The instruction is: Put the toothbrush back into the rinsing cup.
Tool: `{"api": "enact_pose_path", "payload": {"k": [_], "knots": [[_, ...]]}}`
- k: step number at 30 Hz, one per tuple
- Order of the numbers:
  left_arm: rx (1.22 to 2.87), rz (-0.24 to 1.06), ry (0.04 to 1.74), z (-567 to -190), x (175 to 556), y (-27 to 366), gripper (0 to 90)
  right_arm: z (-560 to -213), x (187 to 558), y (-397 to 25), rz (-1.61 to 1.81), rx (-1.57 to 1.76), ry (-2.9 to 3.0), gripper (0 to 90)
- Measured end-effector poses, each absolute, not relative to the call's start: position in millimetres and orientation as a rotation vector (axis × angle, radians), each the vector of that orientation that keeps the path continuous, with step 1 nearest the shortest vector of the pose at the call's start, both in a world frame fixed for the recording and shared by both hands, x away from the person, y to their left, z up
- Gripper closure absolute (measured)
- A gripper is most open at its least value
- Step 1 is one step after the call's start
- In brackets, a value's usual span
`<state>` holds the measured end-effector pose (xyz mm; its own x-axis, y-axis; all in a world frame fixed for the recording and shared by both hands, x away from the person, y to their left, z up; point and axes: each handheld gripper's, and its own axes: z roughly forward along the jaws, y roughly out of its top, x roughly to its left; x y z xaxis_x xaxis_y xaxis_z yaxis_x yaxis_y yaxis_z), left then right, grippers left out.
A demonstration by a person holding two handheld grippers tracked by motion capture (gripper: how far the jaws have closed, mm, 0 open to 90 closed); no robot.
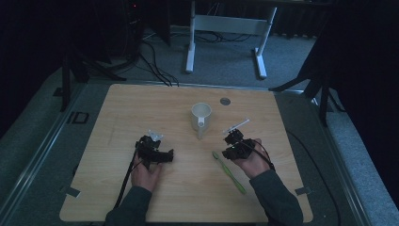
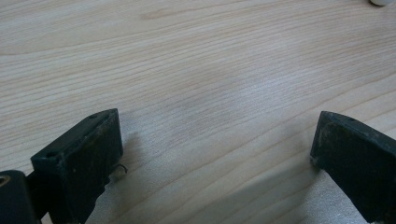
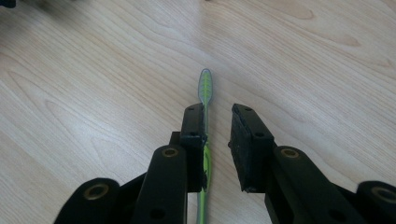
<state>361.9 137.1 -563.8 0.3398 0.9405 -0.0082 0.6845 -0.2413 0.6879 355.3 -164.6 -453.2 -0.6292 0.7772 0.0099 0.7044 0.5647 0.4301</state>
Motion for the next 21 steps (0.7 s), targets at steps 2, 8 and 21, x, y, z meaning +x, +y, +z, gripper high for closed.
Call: {"api": "enact_pose_path", "payload": {"k": [2,8,21], "knots": [[2.009,0.555,1.417,-563.8,361.9,137.1,2.4,-453.6,355.6,-163.8,0.588,1.252,2.62,74.9],[2.009,0.556,1.417,-563.8,361.8,137.0,2.4,-455.2,356.4,-160.9,0.562,1.244,2.638,75.0],[2.01,0.556,1.416,-563.8,361.8,137.1,2.4,-457.3,358.6,-156.2,0.503,1.244,2.667,74.9]]}}
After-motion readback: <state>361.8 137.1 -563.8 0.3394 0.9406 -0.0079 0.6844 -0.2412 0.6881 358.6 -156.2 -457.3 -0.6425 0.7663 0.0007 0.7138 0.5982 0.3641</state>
